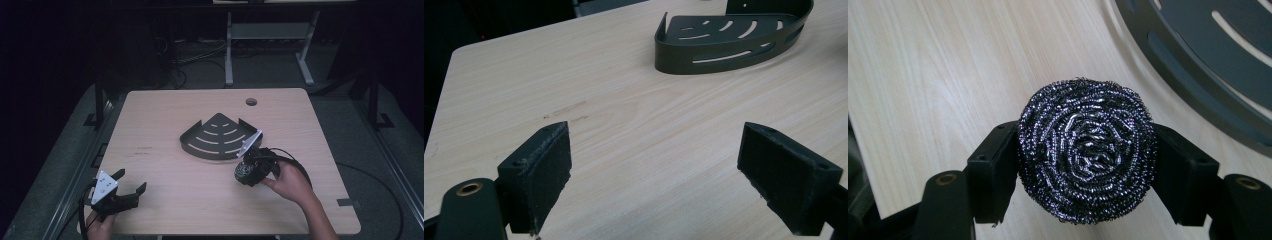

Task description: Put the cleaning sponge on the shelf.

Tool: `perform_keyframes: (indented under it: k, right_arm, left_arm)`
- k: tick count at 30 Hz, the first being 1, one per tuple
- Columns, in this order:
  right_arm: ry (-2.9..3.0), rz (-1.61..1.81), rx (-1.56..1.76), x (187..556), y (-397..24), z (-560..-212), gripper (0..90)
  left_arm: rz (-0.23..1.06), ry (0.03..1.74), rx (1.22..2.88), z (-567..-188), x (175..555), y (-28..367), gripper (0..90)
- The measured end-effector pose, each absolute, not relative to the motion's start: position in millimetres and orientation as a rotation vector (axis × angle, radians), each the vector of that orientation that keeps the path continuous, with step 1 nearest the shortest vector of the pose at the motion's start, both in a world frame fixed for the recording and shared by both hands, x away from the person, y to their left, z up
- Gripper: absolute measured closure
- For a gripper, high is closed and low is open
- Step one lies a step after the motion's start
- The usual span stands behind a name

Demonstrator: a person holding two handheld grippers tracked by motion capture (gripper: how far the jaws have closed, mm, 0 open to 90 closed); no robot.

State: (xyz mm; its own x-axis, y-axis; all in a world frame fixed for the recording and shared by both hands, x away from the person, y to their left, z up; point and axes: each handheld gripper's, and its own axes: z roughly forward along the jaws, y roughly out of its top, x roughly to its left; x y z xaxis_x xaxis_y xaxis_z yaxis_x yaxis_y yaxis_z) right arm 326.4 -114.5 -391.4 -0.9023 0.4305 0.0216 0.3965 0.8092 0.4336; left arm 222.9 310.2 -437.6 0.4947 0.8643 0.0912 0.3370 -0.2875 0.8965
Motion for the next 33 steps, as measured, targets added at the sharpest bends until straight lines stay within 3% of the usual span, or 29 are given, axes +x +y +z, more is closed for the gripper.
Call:
perform_keyframes:
  k: [33]
  right_arm:
    - [2.944, 0.634, 0.632, 364, -89, -365, 32.2]
  left_arm:
    - [0.752, 0.998, 1.848, -437, 222, 310, 13.2]
